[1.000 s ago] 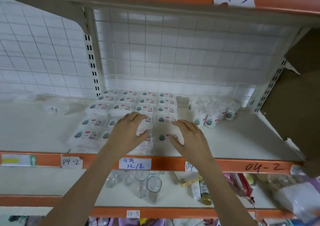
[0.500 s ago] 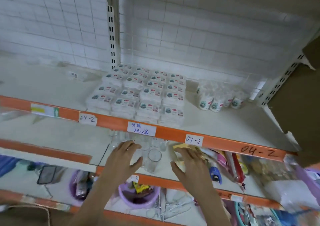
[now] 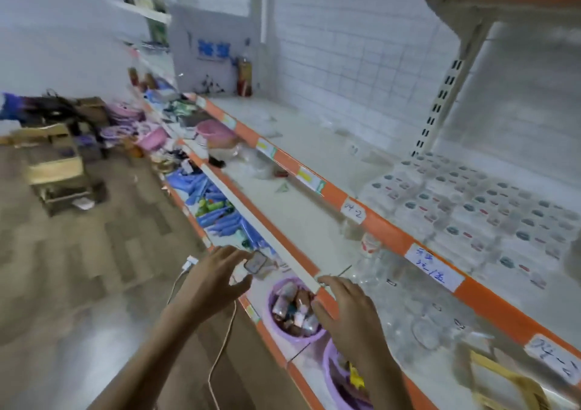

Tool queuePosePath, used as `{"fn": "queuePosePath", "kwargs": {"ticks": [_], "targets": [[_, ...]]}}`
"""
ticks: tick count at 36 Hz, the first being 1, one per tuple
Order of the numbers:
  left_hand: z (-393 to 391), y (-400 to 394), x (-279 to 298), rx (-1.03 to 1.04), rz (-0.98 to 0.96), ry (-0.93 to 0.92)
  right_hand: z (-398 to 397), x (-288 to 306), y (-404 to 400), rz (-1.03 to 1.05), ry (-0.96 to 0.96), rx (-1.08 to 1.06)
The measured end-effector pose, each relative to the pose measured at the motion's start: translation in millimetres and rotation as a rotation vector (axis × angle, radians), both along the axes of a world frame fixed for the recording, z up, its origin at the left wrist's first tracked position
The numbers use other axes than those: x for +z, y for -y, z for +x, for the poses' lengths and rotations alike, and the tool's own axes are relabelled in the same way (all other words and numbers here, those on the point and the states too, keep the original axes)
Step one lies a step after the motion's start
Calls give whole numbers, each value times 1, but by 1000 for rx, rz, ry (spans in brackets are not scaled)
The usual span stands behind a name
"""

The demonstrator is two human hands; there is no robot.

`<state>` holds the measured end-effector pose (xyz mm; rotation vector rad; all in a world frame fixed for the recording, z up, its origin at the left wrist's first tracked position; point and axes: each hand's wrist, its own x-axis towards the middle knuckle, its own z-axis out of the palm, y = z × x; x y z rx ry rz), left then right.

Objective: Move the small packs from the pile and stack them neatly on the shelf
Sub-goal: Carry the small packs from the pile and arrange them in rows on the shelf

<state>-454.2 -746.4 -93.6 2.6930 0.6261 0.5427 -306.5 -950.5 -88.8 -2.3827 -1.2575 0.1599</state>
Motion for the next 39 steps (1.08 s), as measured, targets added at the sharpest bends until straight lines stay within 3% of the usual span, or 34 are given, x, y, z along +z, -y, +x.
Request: {"fn": "queuePosePath", "kwargs": {"ticks": [9,19,26,33,39], "targets": [[-26,-82,-7,163,-46,7,-3,4,-98,1,-5,151],[9,-232,-2,33,-39,-53,34,13,-242,-1,20,124],[59,-343,38,-76,-70,1,72,50,-325,103,94,38],[132,-419,76,-153,-38,67,134,83,-401,49,212,-60],[205,-457,82,-192,-32,32,190,72,-460,-5,103,-60]]}}
